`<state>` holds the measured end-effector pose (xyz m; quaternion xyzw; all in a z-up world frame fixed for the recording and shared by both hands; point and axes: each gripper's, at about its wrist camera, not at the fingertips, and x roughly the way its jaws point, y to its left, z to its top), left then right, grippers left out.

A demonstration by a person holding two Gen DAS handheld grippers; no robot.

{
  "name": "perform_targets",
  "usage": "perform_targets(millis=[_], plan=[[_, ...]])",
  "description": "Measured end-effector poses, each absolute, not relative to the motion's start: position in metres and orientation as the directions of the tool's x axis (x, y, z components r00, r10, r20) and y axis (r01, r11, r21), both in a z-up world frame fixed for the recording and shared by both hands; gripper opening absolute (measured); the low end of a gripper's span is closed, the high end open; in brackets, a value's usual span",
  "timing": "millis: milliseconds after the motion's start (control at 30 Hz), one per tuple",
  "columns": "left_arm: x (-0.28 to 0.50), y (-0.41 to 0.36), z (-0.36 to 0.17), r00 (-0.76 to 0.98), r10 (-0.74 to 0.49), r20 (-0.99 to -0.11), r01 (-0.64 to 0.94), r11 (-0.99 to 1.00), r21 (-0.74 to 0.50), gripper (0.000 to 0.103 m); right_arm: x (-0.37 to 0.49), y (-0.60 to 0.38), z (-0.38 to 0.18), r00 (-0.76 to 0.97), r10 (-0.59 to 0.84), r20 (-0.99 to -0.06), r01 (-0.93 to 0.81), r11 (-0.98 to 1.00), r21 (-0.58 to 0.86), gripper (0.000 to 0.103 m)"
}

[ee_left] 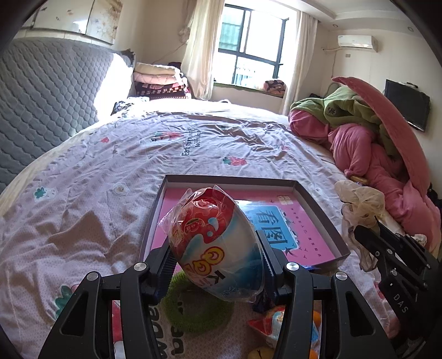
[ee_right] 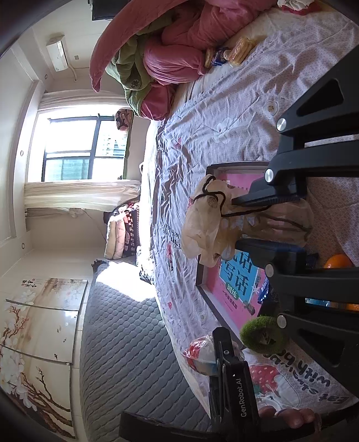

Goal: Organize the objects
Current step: 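Carry the egg with the left tool while the right tool carries the bag over the tray box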

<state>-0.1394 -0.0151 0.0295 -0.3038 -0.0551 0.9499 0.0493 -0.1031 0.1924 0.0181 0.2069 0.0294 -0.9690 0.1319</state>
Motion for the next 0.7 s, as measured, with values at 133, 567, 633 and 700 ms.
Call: perform_targets(millis=[133,567,633,700], plan=[[-0.155,-0.024,0.033,-0.813,0.118,-0.570,-0.048,-0.990,-0.136,0.055,-0.114,0.201,0.023,-0.888,-0.228,-0.398,0.249,-0.968,0.000,0.023],[-0.203,-0.043,0.030,-0.803,0.076,-0.591,-0.012,-0.994,-0.111,0.055,-0.152,0.214,0.028,-0.889,-0.223,-0.400,0.238,-0.971,0.012,0.023],[-0.208,-0.041,0.024,-0.795,0.081,-0.602,-0.016,-0.993,-0.113,0.055,-0.155,0.212,0.023,-0.882,-0.228,-0.412,0.244,-0.970,0.015,0.023],[-0.211,-0.037,0.017,-0.788,0.086,-0.609,-0.020,-0.993,-0.115,0.055,-0.158,0.210,0.018,-0.869,-0.241,-0.431,0.255,-0.967,0.025,0.023]])
